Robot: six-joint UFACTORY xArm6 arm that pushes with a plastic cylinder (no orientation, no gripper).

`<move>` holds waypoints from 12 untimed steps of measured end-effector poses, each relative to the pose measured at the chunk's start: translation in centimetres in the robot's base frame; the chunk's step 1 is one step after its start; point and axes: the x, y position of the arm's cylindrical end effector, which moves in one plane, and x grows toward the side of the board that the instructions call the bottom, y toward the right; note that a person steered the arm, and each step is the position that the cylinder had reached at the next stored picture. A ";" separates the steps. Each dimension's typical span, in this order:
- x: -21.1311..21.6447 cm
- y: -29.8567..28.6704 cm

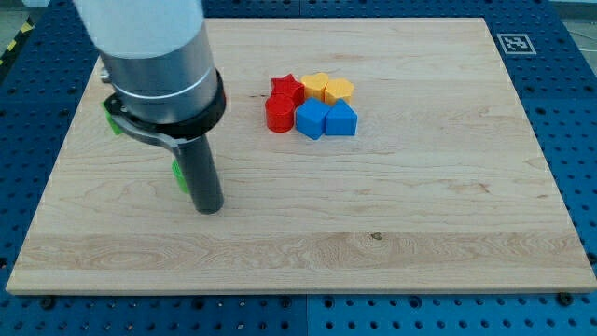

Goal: Push green circle at the bottom left of blue cube

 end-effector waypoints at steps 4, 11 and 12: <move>-1.0 -5.0; -4.8 -5.5; -4.9 -5.0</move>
